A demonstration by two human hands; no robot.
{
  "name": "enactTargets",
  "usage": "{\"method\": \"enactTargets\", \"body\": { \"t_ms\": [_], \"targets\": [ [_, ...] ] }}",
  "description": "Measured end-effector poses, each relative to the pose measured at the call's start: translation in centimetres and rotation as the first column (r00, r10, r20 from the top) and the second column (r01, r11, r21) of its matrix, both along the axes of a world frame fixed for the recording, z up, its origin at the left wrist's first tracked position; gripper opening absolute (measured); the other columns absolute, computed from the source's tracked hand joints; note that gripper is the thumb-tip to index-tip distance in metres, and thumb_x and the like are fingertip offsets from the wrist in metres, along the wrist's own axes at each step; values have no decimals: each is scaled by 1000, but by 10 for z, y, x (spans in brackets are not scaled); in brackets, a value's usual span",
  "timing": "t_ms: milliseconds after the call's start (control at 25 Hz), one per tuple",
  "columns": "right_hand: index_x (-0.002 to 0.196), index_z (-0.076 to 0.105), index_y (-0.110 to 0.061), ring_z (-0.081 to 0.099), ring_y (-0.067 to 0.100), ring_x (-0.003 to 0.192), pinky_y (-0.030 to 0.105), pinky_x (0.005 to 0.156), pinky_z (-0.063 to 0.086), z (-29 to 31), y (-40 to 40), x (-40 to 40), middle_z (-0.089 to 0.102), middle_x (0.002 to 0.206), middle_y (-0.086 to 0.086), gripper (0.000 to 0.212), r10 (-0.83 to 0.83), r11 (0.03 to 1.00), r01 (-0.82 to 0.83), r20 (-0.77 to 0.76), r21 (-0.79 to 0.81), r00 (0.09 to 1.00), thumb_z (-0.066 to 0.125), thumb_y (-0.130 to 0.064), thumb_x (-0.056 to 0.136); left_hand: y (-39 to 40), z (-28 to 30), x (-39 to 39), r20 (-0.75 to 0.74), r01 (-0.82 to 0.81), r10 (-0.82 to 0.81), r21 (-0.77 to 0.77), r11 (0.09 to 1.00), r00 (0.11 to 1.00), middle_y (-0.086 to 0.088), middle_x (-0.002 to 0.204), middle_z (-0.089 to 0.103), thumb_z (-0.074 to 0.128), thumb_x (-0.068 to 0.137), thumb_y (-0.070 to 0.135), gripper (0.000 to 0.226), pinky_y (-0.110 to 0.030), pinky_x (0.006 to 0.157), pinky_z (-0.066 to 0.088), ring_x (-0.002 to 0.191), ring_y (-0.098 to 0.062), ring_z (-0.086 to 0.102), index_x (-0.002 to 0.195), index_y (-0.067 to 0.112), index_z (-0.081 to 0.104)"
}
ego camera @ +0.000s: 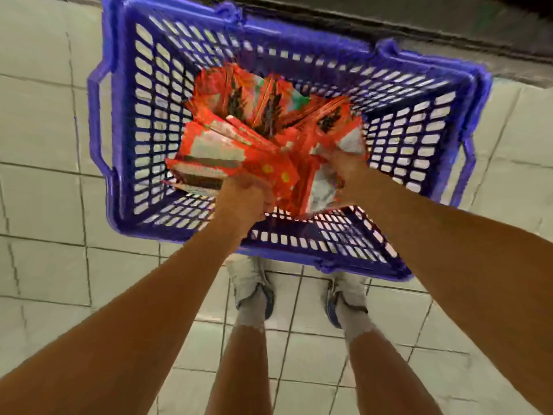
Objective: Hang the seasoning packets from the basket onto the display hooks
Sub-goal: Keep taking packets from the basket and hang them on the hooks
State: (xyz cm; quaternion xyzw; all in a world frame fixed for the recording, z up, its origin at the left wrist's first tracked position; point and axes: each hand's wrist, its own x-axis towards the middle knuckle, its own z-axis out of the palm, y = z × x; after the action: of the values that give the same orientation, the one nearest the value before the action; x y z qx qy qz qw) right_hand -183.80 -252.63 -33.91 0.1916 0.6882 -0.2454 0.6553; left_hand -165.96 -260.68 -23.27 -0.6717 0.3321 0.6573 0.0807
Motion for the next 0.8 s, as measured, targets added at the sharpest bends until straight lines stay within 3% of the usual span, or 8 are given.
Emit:
{"method": "enactTargets", "body": {
  "t_ms": [80,200,280,400,560,640,720,800],
  "targets": [
    [126,62,-21,62,24,100,45,72,54,-7,2,3,65,111,1,42,-97,995,96,18,18,995,72,-38,88,5,-7,-2,6,37,-37,1,999,999,-16,82,60,38,96,-8,31,-30,64,38,69,-26,53,81,12,57],
    [124,60,-11,64,27,98,36,52,59,0,20,-2,66,110,9,44,-176,983,179,-95,29,980,76,-10,83,9,-6,-5,39,40,-41,28,999,998,-17,88,64,41,96,-5,25,-34,67,44,75,-28,57,87,9,60],
    [115,59,-2,71,33,89,41,56,61,11,30,-7,69,104,19,34,-198,975,212,-171,70,965,60,9,83,13,-7,-6,42,53,-54,33,998,998,-12,85,68,45,96,-1,22,-35,69,49,77,-31,63,89,9,64],
    [99,63,0,74,33,70,47,65,64,38,35,-14,72,91,21,27,-119,985,149,-277,92,954,49,13,80,18,-3,-13,45,113,-114,23,993,992,-11,89,74,54,96,11,17,-44,81,59,91,-35,71,89,16,69],
    [91,71,-12,69,24,53,34,48,57,102,37,-20,72,73,12,33,-20,990,-8,-197,-138,980,54,11,75,23,10,-24,40,149,-150,13,989,988,-2,93,72,63,91,26,10,-47,88,56,88,-25,66,85,28,70],
    [102,73,-19,75,29,68,38,57,59,134,40,-23,77,86,11,40,5,966,-30,-99,-256,995,60,7,76,24,25,-27,-31,-46,53,181,982,998,-2,99,77,65,91,25,13,-51,95,55,95,-27,72,103,26,71],
    [111,72,-22,76,34,89,49,71,62,157,43,-25,77,102,13,45,61,945,-80,-68,-318,996,60,6,77,22,44,-27,-101,-218,269,355,909,958,-10,110,76,66,91,20,28,-56,95,55,103,-34,72,119,16,68],
    [118,69,-15,71,40,105,59,91,57,176,40,-27,74,113,17,44,68,928,-85,-60,-362,996,57,8,82,16,66,-25,-179,-222,287,314,923,941,-15,115,74,65,93,15,29,-59,92,55,105,-38,71,122,11,66]
  ]
}}
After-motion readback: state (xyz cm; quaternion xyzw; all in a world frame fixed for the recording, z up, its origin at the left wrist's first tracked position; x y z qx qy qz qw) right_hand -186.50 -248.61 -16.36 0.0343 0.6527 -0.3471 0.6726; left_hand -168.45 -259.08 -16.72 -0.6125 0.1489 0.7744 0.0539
